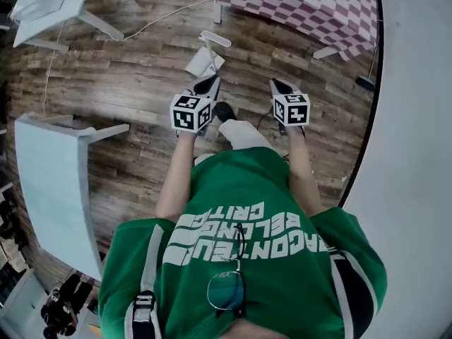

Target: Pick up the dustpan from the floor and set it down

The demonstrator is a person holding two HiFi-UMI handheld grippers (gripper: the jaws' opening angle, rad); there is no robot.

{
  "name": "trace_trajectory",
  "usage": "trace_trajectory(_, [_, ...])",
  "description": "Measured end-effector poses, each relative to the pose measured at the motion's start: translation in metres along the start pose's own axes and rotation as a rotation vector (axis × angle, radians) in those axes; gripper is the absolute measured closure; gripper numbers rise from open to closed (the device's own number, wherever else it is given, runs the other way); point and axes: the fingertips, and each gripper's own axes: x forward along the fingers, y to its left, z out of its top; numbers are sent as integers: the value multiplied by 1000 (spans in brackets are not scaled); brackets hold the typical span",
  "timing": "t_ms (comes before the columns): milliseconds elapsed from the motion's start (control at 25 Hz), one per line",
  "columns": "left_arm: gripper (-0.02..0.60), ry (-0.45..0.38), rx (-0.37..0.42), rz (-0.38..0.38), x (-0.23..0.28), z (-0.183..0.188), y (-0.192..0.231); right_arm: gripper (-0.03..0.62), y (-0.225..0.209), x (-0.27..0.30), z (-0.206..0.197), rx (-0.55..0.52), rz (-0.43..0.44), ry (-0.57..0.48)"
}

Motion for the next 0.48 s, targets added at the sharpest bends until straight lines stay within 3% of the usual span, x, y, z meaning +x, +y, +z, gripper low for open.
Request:
trace_trajectory(240, [578,36,21,-33,15,-3,-14,585,-25,-7,-15,50,-44,7])
trace_trajectory(480, [578,33,-17,52,-5,-7,19,585,-15,20,6,-17,-6,3])
